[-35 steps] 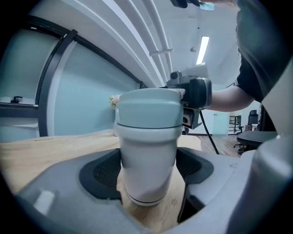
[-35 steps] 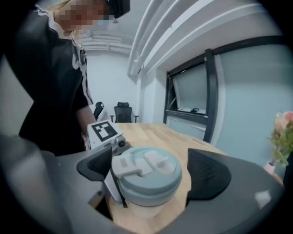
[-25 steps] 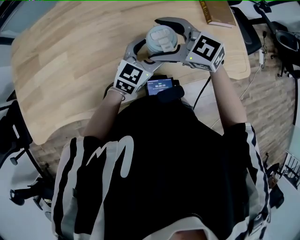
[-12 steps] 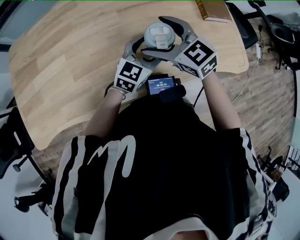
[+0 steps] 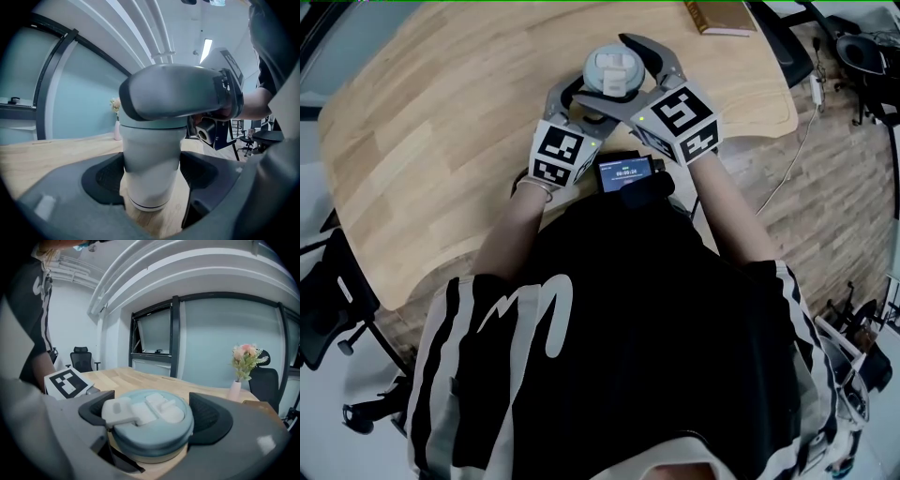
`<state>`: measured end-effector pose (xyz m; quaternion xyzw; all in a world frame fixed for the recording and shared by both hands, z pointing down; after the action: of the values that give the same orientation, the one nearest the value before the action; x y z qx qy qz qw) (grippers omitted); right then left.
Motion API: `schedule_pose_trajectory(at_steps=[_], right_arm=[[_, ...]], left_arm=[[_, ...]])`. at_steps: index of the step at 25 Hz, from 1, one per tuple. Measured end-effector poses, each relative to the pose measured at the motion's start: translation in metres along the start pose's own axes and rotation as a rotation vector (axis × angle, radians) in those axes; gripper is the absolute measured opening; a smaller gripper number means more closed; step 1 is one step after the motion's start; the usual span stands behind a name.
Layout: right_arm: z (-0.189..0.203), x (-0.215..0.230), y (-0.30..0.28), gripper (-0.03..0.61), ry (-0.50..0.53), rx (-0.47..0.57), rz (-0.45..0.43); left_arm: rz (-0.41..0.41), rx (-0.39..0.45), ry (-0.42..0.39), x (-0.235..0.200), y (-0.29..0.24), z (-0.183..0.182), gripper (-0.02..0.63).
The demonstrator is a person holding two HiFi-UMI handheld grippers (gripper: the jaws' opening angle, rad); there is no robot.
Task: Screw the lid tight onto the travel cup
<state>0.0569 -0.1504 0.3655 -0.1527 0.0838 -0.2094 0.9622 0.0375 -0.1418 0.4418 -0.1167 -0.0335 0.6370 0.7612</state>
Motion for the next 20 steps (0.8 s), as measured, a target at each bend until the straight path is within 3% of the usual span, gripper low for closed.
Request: schedule_pose_trajectory(at_steps=[20], right_arm=[[-0.0013,-0.0004,-0.0016,0.492,-0.076,-0.01,0.198]], left_arm=[[-0.029,0.014,-0.01,-0.0018,0.0,-0.0009,0.382]])
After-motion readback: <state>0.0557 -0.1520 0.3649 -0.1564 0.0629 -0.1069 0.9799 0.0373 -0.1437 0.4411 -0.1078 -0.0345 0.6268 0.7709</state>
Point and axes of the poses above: the fingertips, and each gripper's own axes: y backward along the fingers, x to its right, z out of its underside, the point moved 4 cm from there along y, backward along the fingers, and after that the axes turned 8 degrees about z, right-handed, at the moved point
